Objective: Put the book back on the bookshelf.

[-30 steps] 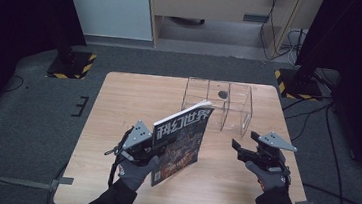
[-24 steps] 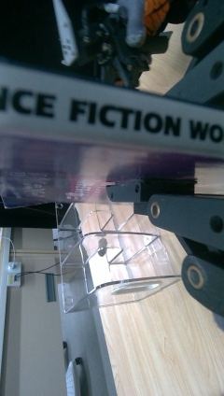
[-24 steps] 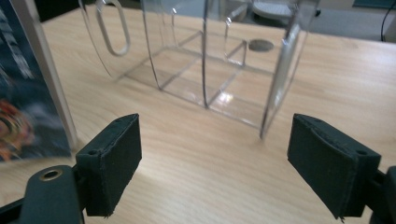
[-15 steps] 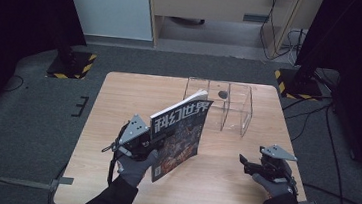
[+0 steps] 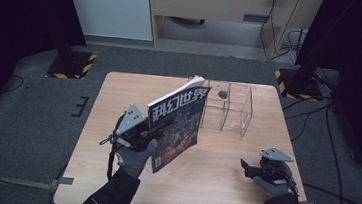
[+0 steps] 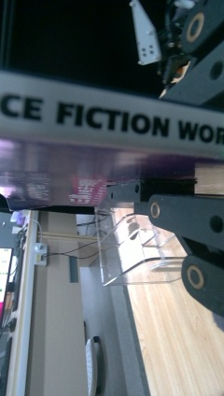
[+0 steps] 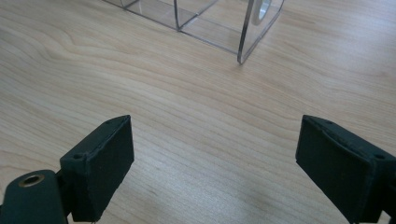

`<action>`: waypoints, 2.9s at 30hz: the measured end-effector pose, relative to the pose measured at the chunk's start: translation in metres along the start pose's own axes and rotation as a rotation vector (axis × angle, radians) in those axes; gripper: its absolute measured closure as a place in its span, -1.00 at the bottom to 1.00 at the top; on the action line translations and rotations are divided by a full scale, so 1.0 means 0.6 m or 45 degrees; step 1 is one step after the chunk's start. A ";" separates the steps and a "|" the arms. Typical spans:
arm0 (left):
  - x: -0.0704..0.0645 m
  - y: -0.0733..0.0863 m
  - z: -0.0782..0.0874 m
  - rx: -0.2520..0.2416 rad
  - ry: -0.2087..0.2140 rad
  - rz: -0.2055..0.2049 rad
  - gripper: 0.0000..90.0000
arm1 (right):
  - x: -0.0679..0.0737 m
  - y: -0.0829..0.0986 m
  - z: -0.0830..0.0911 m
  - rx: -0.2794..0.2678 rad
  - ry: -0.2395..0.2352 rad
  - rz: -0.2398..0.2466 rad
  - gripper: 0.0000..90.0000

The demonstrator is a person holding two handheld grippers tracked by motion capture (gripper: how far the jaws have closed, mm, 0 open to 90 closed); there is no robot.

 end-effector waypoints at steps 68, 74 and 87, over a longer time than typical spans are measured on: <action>0.054 -0.093 -0.120 -0.186 -0.192 0.110 0.82 | -0.004 0.019 -0.023 0.093 0.010 0.024 -0.79; 0.062 -0.089 -0.136 -0.177 -0.215 0.119 0.82 | -0.004 0.019 -0.024 0.095 0.009 0.028 -0.79; 0.067 -0.075 -0.171 -0.177 -0.243 0.115 0.82 | -0.005 0.021 -0.029 0.111 0.006 0.009 -0.79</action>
Point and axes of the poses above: each handheld gripper's, and its own axes: z roughly backward along the jaws, y roughly out of its underside, x roughly to its left, the point moved 7 cm from there along -z, roughly forward along the jaws, and after that the axes turned 4 degrees about -y, right-handed, at the moved point
